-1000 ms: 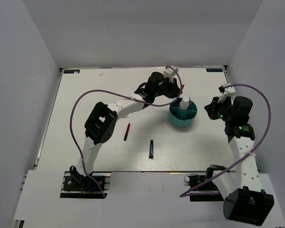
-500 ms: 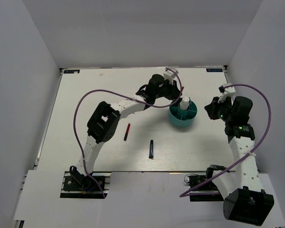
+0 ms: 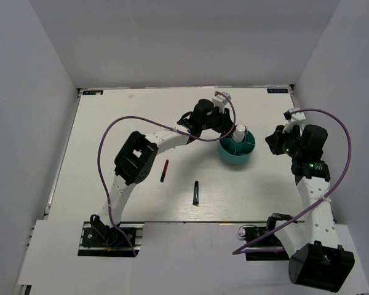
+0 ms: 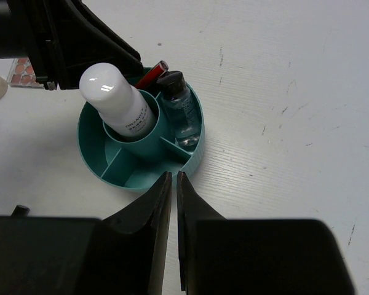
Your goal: Organize the makeup
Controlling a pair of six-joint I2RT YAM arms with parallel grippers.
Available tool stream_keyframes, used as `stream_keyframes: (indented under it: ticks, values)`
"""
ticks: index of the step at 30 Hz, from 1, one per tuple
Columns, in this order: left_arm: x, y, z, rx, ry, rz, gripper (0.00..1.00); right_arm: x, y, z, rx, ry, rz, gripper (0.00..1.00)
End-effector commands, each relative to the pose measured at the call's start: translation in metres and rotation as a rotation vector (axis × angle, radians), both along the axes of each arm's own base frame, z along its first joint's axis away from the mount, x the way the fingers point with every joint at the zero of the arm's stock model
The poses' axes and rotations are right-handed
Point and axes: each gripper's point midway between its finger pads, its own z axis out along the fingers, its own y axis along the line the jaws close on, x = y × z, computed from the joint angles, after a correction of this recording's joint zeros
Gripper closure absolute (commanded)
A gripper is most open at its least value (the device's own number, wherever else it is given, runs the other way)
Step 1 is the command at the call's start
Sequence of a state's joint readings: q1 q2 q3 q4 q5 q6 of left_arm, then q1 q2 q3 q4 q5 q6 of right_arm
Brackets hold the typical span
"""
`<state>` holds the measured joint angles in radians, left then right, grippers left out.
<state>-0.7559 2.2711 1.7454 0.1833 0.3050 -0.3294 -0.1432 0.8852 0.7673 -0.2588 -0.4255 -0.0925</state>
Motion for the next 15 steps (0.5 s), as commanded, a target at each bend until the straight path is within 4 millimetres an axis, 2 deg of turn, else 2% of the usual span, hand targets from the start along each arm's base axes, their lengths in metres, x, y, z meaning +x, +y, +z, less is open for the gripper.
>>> stream_keyframes:
  ticks: [1,3,6,8,10,11,13,14,15]
  values:
    - [-0.003,0.0,0.032,-0.03,-0.034,0.002,0.61,0.005,0.001,0.007,0.005,-0.034,0.006,0.86]
    - [-0.002,0.001,0.034,-0.031,-0.038,0.01,0.59,0.004,0.001,0.007,0.004,-0.036,0.006,0.86]
    - [-0.001,0.002,0.048,-0.049,-0.057,0.017,0.59,0.004,0.001,0.008,0.003,-0.038,0.008,0.86]
    - [-0.001,0.005,0.071,-0.073,-0.092,0.027,0.59,0.004,0.001,0.009,0.0,-0.044,0.009,0.84]
    - [-0.001,0.009,0.089,-0.086,-0.126,0.043,0.6,0.002,0.003,0.01,-0.004,-0.046,0.028,0.78]
    - [0.0,0.018,0.116,-0.112,-0.162,0.059,0.6,0.001,0.003,0.01,-0.016,-0.051,0.043,0.68]
    - [0.002,0.032,0.131,-0.117,-0.176,0.097,0.62,-0.002,0.011,0.01,-0.013,-0.055,0.093,0.51]
    - [-0.004,0.041,0.153,-0.131,-0.195,0.111,0.63,-0.003,0.014,0.01,-0.013,-0.057,0.113,0.38]
    - [-0.003,0.053,0.154,-0.114,-0.19,0.139,0.64,-0.006,0.02,0.009,-0.007,-0.058,0.159,0.33]
